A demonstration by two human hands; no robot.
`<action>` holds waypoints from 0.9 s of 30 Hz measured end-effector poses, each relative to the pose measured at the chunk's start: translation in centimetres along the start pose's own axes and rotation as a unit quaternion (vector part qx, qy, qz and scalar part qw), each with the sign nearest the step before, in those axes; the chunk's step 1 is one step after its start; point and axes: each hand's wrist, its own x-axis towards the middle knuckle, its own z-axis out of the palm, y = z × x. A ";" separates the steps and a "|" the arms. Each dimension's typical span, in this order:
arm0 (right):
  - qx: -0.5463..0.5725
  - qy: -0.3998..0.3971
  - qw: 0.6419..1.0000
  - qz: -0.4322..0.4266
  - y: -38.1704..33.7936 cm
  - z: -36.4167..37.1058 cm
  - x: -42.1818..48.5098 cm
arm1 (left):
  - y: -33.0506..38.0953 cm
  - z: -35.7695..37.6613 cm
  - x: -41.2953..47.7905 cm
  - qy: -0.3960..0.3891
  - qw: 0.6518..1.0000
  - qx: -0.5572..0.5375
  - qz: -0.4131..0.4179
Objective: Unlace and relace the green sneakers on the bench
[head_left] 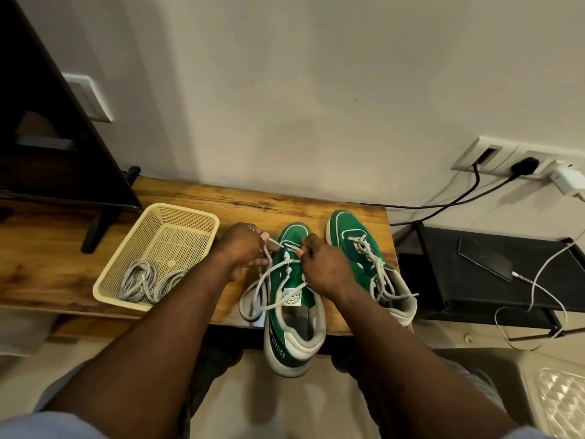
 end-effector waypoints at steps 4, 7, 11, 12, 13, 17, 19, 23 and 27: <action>0.019 -0.005 1.000 0.011 0.1 -0.3 0.1 | 0.0 -0.2 -0.7 -0.015 0.993 -0.109 -0.039; 0.036 -0.002 0.999 0.018 0.2 -0.3 0.1 | -0.4 0.0 -0.6 0.009 0.997 -0.076 -0.025; 0.077 0.005 0.996 0.040 0.4 -0.7 0.2 | -0.1 1.1 -1.1 0.111 0.950 0.260 0.133; 0.084 0.008 0.995 0.045 0.6 -0.8 0.3 | 0.0 1.6 -1.5 0.115 0.930 0.317 0.144; 0.090 0.010 0.995 0.048 0.7 -0.9 0.3 | 0.0 2.0 -1.7 0.106 0.916 0.360 0.145; 0.099 0.011 0.994 0.049 0.9 -0.7 0.4 | -1.2 2.9 -1.1 0.081 0.885 0.433 0.150; 0.099 0.011 0.994 0.049 0.8 -0.5 0.4 | -1.1 3.1 -1.1 0.102 0.890 0.416 0.158; 0.082 0.011 0.996 0.044 0.7 -0.2 0.3 | -0.9 3.4 -1.5 0.137 0.901 0.389 0.137; 0.070 0.005 0.997 0.043 0.4 -0.2 0.2 | -0.3 1.9 -1.5 0.094 0.970 0.216 0.055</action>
